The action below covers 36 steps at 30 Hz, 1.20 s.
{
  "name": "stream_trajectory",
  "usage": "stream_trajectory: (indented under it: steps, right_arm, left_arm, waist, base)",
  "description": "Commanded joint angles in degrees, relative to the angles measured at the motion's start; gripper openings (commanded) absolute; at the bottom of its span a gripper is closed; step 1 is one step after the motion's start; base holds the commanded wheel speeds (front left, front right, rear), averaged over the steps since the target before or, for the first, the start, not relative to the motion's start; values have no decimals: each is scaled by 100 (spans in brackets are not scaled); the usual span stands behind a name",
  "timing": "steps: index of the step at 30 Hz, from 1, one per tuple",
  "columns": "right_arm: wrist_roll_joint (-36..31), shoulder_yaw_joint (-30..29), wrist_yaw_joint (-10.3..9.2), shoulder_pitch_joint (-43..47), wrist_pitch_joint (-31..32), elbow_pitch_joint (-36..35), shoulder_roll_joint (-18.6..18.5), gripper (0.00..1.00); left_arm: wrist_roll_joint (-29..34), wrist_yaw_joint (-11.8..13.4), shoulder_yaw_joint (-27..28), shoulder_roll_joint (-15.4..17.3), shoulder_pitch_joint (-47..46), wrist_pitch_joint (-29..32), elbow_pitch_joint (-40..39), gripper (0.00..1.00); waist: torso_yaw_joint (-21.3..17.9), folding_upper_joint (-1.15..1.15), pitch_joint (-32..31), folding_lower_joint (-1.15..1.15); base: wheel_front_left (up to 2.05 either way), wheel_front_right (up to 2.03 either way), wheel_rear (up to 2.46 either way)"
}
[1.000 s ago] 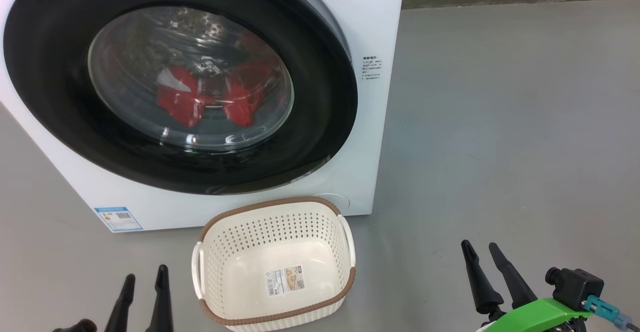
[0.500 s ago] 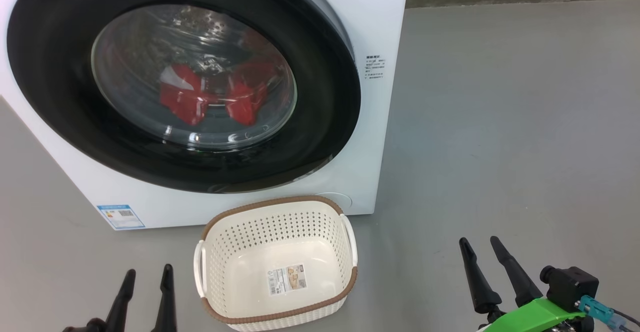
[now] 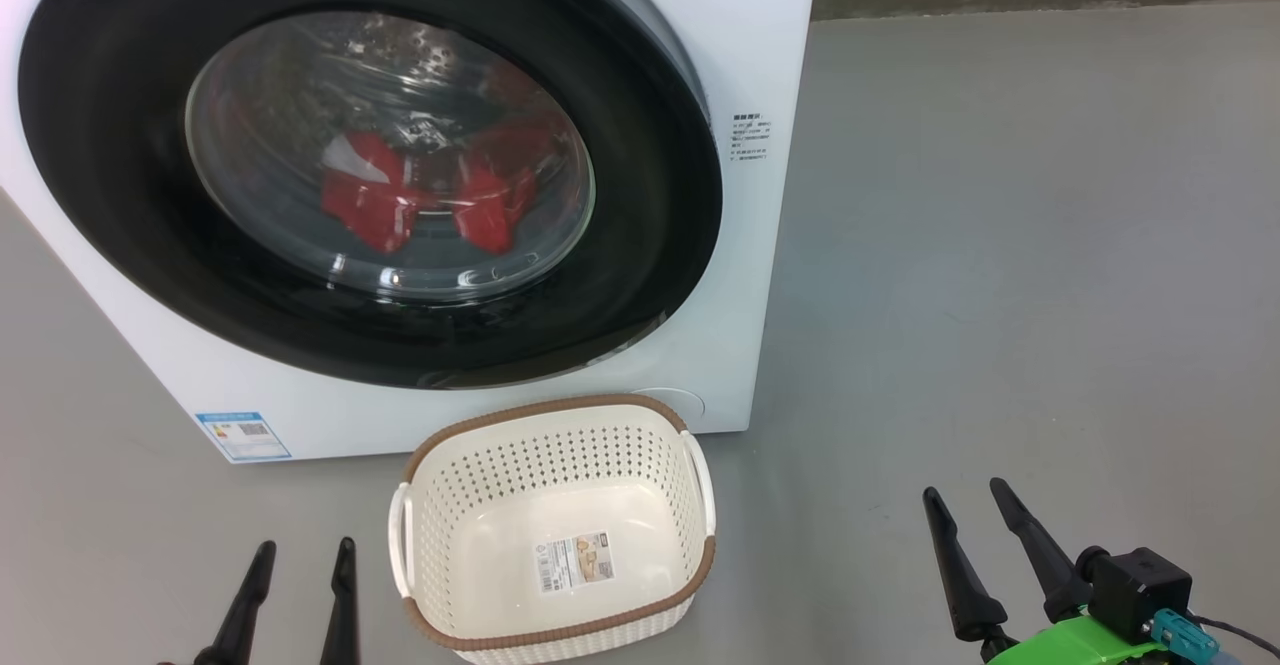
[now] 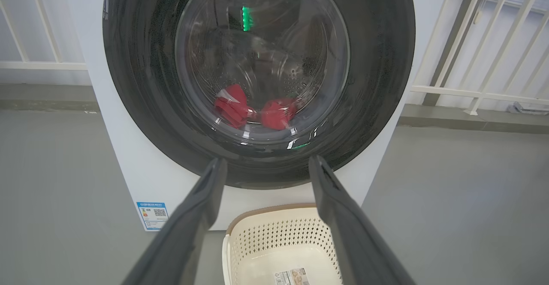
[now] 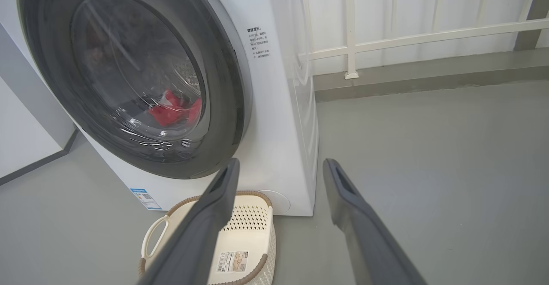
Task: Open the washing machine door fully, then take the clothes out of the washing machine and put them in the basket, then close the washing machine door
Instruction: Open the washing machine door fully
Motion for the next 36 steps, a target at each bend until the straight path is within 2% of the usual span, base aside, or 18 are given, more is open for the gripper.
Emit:
stream_trajectory:
  steps: [1, 28, 29, 30, 32, 33, 36]
  right_arm:
    - [-178, 100, 9, -25, -105, -178, -31, 100]
    - [-127, -71, 9, 59, -105, -20, 87, 100]
    - [-115, -54, 9, 37, -105, -21, 91, 92]
    - [-105, -37, 9, 8, -105, -26, 94, 60]
    - [-81, 2, 9, -63, -105, -44, 97, 12]
    - [-59, 31, 9, -98, -105, -43, 99, 0]
    - [102, 158, 9, -232, -105, 7, 105, 0]
  left_arm:
    - [218, -17, 166, 90, -55, -117, -155, 100]
    - [195, -17, 162, 89, -116, -117, 2, 100]
    - [193, -17, 152, 89, -119, -117, 2, 100]
    - [191, -17, 145, 89, -124, -117, 3, 100]
    - [187, -17, 132, 89, -143, -117, 11, 100]
    - [185, -17, 127, 89, -153, -117, 14, 100]
    - [180, -18, 107, 89, -178, -117, 19, 100]
  waist:
    - [9, 0, -9, 0]
    - [22, 0, -18, 0]
    - [24, 0, -15, 0]
    - [26, 0, -11, 0]
    - [33, 0, -4, 0]
    - [37, 0, 0, 0]
    - [48, 0, 9, 0]
  base:
    - [0, 0, 0]
    - [0, 0, 0]
    - [0, 0, 0]
    - [0, 0, 0]
    - [0, 0, 0]
    - [0, 0, 0]
    - [0, 0, 0]
